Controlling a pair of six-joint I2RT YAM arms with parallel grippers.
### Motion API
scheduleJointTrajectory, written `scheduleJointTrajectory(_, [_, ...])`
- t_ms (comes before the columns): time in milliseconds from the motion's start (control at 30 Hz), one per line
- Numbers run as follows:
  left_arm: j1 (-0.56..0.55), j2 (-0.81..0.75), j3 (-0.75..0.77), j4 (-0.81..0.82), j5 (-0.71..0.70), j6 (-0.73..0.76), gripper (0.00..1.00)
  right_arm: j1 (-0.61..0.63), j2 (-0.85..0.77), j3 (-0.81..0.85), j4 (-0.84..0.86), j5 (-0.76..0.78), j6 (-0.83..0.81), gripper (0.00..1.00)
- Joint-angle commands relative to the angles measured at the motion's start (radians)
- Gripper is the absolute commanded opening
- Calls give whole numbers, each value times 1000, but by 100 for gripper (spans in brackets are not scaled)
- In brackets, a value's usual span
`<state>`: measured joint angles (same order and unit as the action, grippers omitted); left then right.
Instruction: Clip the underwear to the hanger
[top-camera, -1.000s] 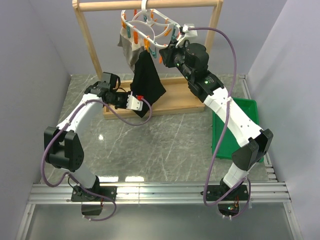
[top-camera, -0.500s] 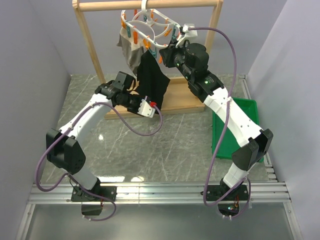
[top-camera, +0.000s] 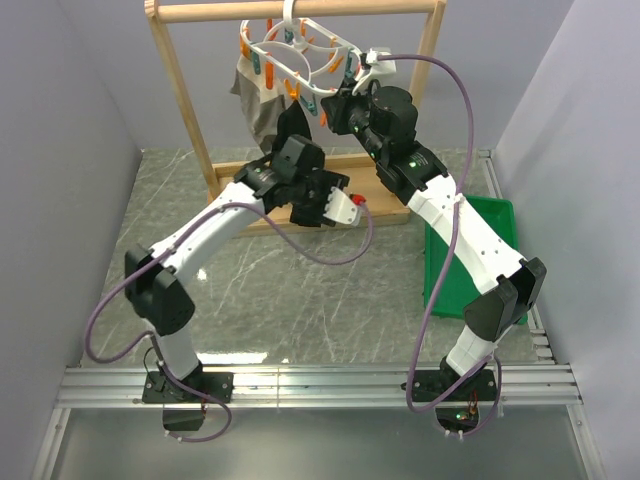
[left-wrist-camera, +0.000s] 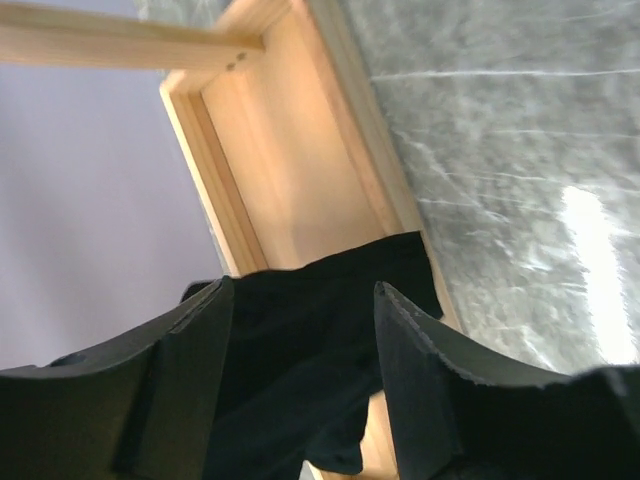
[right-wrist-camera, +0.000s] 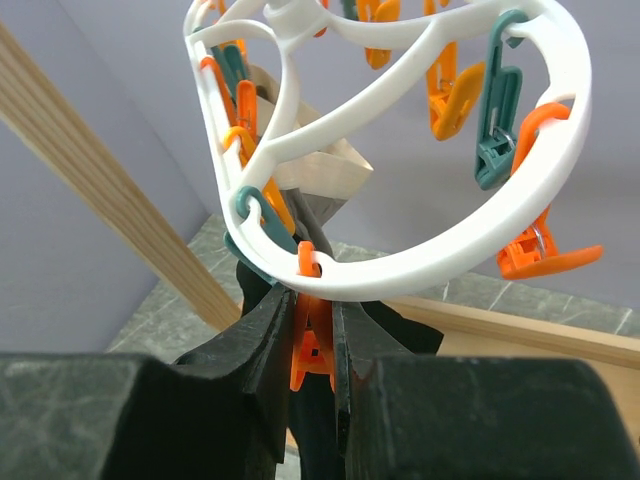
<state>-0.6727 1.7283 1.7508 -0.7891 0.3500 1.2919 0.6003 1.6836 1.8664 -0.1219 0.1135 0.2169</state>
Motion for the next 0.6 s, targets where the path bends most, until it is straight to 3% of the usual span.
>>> scheduleJointTrajectory(0, [-30, 72, 105, 39, -155, -103, 64, 12, -30, 37, -5, 44, -13, 0])
scheduleJointTrajectory(133, [-50, 172, 200, 56, -307, -132, 66, 24, -35, 40, -12, 77, -27, 0])
scheduleJointTrajectory(333, [-57, 335, 403, -9, -402, -169, 71, 64, -53, 31, -18, 136, -53, 0])
scheduleJointTrajectory(567, [-42, 410, 490, 5, -413, -138, 77, 85, -58, 27, -15, 170, -73, 0])
